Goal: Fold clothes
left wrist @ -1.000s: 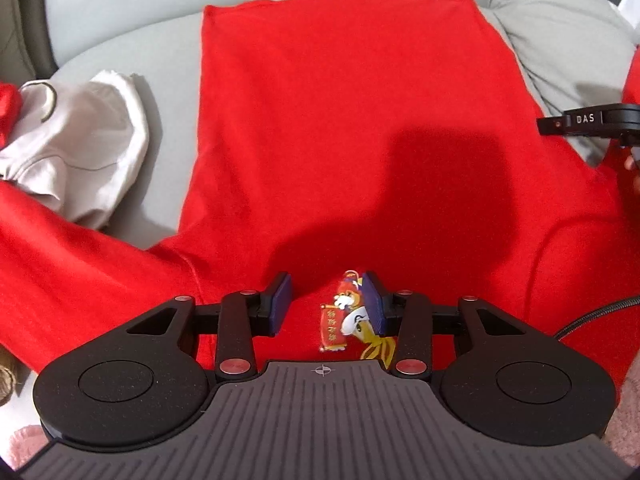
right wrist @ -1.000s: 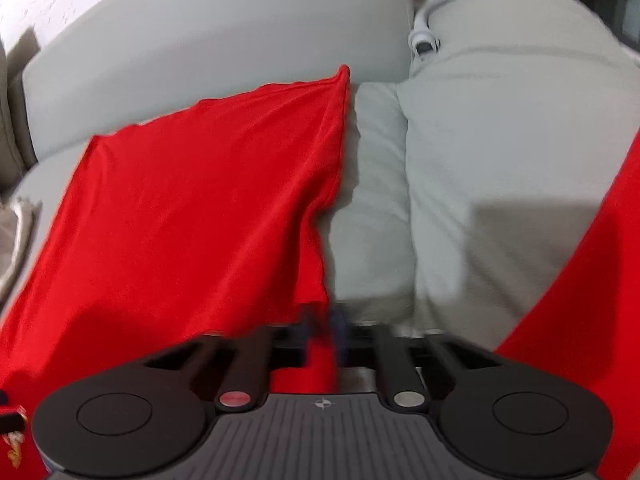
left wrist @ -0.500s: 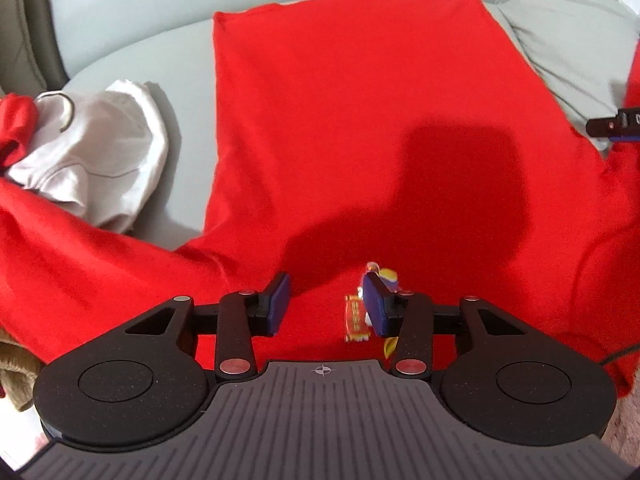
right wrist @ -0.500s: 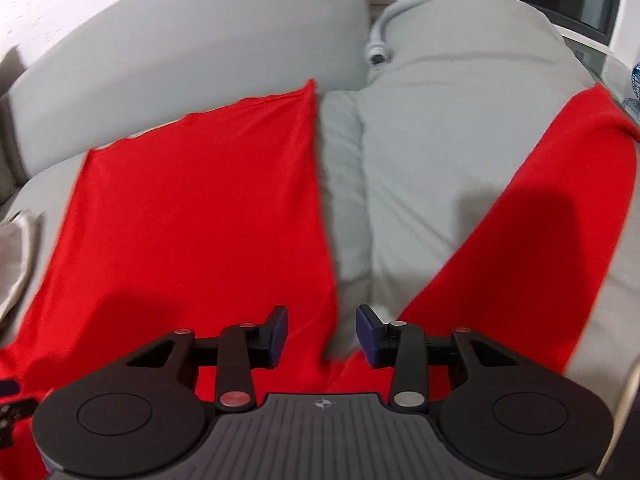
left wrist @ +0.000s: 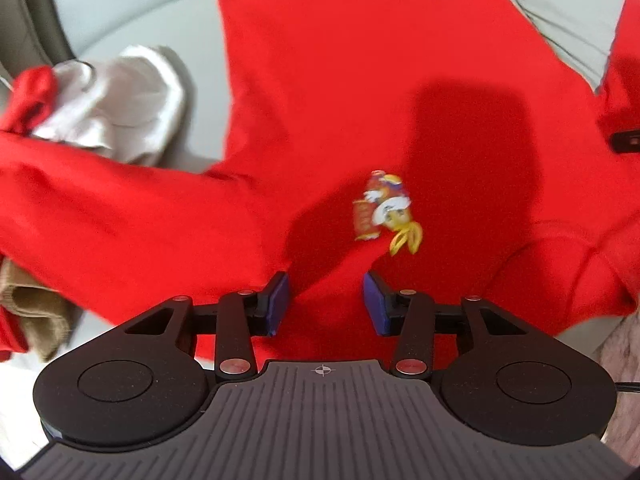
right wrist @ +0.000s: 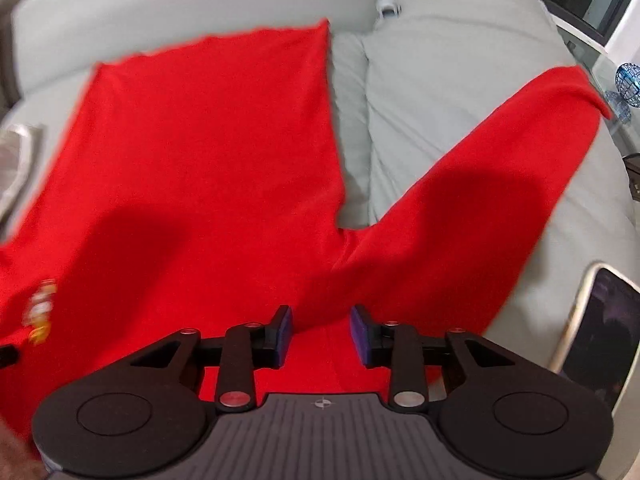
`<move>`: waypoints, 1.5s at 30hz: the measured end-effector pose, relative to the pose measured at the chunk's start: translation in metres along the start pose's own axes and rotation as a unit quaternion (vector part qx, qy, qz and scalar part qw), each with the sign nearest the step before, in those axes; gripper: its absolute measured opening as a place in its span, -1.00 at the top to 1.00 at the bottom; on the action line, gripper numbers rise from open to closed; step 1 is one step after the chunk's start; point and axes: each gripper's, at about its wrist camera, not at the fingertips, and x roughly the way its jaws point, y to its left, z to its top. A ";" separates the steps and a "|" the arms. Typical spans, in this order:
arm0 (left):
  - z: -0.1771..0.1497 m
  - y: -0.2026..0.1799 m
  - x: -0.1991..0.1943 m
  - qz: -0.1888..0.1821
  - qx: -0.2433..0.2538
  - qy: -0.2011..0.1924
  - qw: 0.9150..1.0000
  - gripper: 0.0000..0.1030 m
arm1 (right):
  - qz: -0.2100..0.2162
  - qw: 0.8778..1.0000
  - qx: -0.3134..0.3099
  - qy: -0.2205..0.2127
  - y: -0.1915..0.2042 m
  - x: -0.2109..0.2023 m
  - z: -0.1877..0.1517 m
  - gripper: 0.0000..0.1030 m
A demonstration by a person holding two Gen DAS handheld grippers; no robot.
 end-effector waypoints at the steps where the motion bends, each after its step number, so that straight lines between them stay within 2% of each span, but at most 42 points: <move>1: -0.006 0.000 -0.008 -0.012 -0.002 -0.005 1.000 0.06 | 0.018 1.000 0.000 -0.005 0.003 -0.012 -0.008 0.18; 4: -0.021 -0.008 -0.021 -0.027 0.005 -0.012 1.000 -0.03 | 0.042 0.999 -0.023 -0.010 0.019 -0.030 -0.035 0.15; 8: -0.040 -0.020 -0.032 -0.025 0.013 -0.026 0.999 -0.12 | 0.072 0.997 -0.039 -0.003 0.037 -0.040 -0.065 0.09; 12: -0.057 -0.025 -0.034 -0.022 -0.008 -0.037 0.999 -0.15 | 0.072 0.996 -0.056 -0.016 0.048 -0.045 -0.088 0.00; 15: -0.070 -0.025 -0.031 -0.036 -0.026 -0.025 0.999 -0.15 | 0.063 0.996 -0.050 -0.033 0.050 -0.056 -0.097 0.00; 19: -0.080 -0.023 -0.028 -0.039 -0.049 -0.017 0.998 -0.15 | 0.049 0.994 -0.072 -0.066 0.052 -0.067 -0.101 0.00; 25: -0.085 -0.015 -0.026 -0.044 -0.073 -0.022 0.996 -0.15 | 0.043 0.991 -0.094 -0.082 0.059 -0.067 -0.105 0.00; 32: -0.087 -0.024 -0.045 -0.040 -0.019 -0.074 0.996 -0.24 | 0.045 0.991 -0.069 -0.101 0.064 -0.070 -0.109 0.00; 39: -0.083 -0.026 -0.044 -0.035 -0.026 -0.079 0.996 -0.24 | 0.037 0.990 -0.088 -0.103 0.064 -0.071 -0.113 -0.01; 45: -0.071 -0.034 -0.043 -0.031 -0.002 -0.088 0.996 -0.24 | 0.053 0.992 -0.081 -0.083 0.061 -0.067 -0.103 -0.01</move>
